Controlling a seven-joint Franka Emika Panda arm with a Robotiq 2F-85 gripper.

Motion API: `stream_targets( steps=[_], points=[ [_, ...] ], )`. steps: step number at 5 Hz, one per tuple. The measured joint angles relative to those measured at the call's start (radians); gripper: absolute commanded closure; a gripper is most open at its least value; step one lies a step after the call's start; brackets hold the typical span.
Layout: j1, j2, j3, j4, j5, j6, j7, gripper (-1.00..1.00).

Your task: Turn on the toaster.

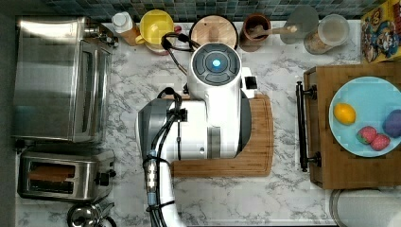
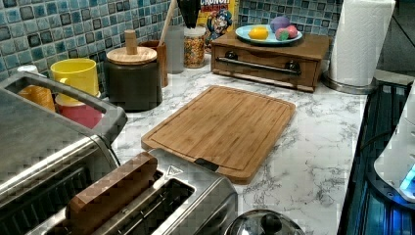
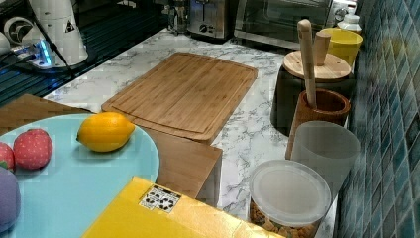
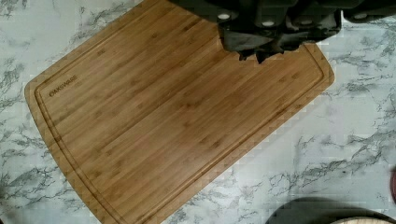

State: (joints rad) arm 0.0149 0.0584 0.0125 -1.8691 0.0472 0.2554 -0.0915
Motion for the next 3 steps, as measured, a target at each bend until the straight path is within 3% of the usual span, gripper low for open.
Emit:
stream_targets(
  steps=[3],
  points=[
    [0.007, 0.007, 0.009, -0.026, 0.001, 0.021, -0.076, 1.00]
  ],
)
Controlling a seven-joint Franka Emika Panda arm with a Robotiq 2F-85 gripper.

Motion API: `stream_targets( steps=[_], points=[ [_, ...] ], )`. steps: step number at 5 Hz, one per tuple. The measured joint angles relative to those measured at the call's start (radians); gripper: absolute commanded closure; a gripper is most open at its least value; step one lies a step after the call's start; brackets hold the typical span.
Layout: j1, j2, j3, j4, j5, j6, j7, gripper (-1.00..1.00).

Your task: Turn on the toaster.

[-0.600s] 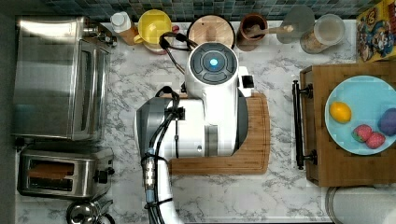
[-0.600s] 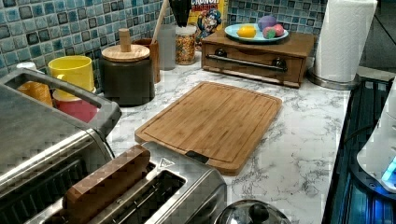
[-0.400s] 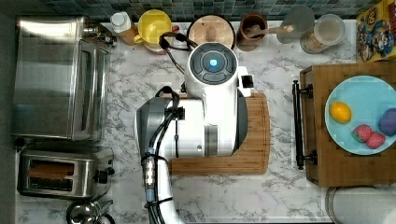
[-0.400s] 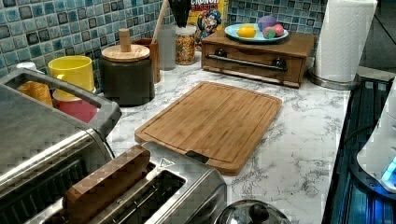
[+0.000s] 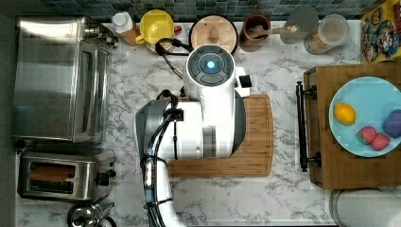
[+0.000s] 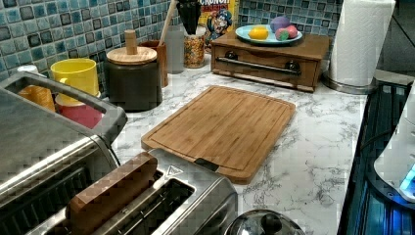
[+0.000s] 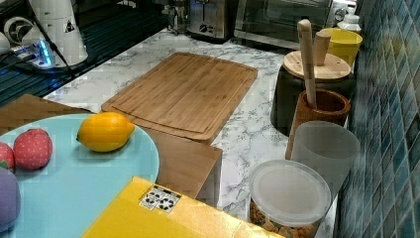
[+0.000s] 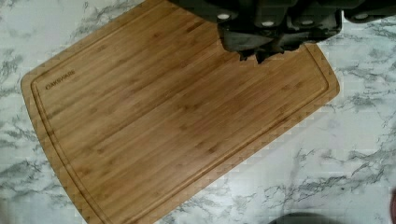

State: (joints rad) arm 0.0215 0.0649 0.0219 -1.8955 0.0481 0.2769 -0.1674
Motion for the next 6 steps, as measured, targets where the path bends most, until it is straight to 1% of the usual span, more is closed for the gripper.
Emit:
stream_targets(
  steps=[1, 2, 3, 4, 5, 6],
  points=[
    [-0.001, -0.005, 0.012, -0.026, 0.005, 0.030, -0.050, 1.00],
    [0.010, -0.025, 0.021, -0.074, 0.028, 0.056, -0.059, 1.00],
    [0.019, -0.051, 0.052, -0.132, 0.031, 0.058, -0.059, 1.00],
    [0.018, -0.087, 0.117, -0.210, 0.038, 0.114, -0.059, 1.00],
    [0.025, -0.154, 0.176, -0.306, 0.133, 0.142, -0.059, 1.00],
    [0.044, -0.218, 0.227, -0.366, 0.142, 0.141, -0.060, 1.00]
  ],
)
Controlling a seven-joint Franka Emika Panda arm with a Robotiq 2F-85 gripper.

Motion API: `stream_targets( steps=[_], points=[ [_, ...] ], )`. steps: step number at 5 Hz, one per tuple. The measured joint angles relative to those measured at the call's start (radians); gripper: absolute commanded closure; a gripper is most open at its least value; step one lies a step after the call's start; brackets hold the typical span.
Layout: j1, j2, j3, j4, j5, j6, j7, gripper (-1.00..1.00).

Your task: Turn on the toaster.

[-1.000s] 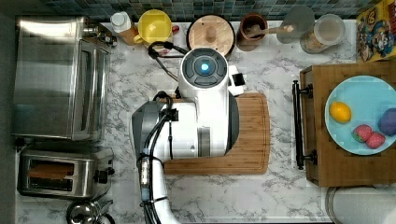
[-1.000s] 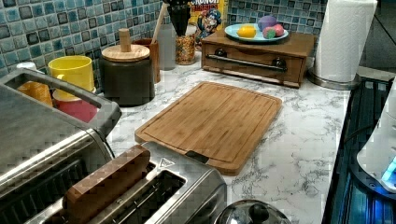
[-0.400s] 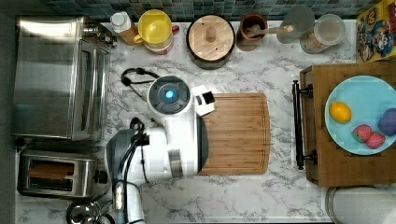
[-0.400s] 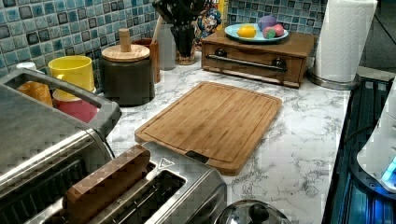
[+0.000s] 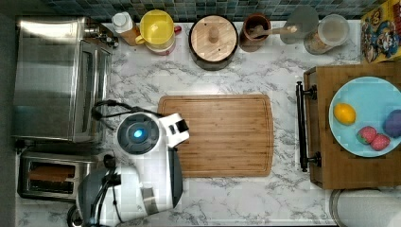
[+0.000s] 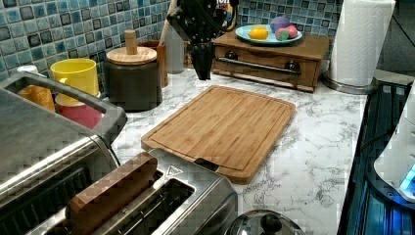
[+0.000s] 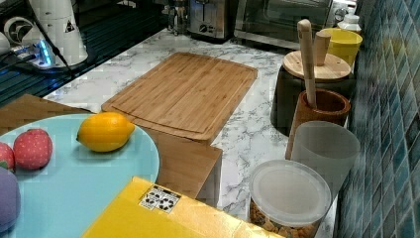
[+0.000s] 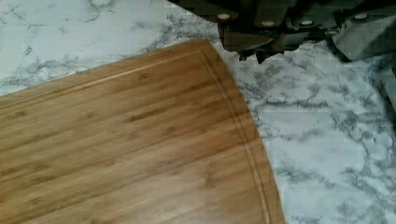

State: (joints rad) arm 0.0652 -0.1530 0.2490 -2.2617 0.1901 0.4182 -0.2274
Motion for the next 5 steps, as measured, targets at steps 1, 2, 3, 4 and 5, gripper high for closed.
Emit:
stream_targets(
  steps=[1, 2, 3, 4, 5],
  points=[
    [0.045, -0.024, 0.018, -0.012, 0.000, 0.000, -0.005, 1.00],
    [0.078, -0.025, 0.038, -0.012, 0.006, -0.001, -0.005, 1.00],
    [0.109, -0.017, 0.068, -0.012, 0.006, 0.003, -0.037, 1.00],
    [0.120, -0.014, 0.123, -0.014, 0.006, 0.036, -0.055, 1.00],
    [0.127, -0.020, 0.167, -0.020, 0.070, 0.094, -0.057, 1.00]
  ],
)
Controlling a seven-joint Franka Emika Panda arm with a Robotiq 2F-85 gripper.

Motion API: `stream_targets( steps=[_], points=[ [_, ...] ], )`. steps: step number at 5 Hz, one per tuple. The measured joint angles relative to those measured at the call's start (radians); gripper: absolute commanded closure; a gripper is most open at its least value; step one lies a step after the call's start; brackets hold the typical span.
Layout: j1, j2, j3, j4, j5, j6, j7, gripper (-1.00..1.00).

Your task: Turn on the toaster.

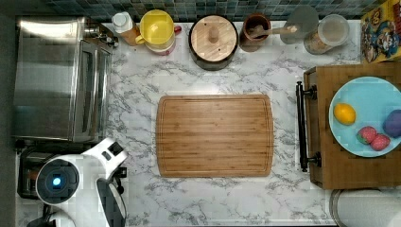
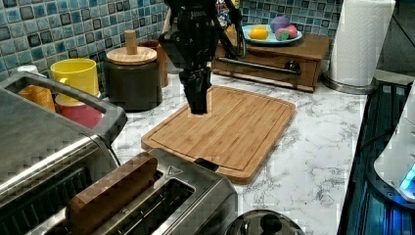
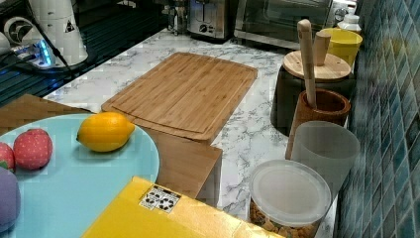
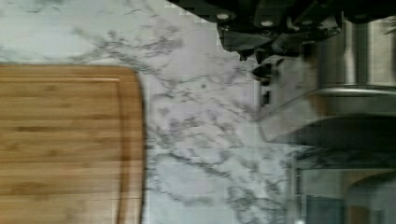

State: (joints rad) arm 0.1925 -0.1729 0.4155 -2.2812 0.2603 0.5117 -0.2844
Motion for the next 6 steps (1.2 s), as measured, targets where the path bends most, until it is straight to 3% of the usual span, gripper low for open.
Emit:
stream_targets(
  steps=[3, 4, 6],
  points=[
    [0.045, -0.012, 0.026, -0.016, 0.022, -0.033, 0.000, 1.00],
    [0.044, -0.012, 0.040, -0.041, 0.081, -0.003, 0.000, 1.00],
    [0.042, -0.017, 0.088, -0.098, 0.085, 0.058, 0.001, 1.00]
  ],
)
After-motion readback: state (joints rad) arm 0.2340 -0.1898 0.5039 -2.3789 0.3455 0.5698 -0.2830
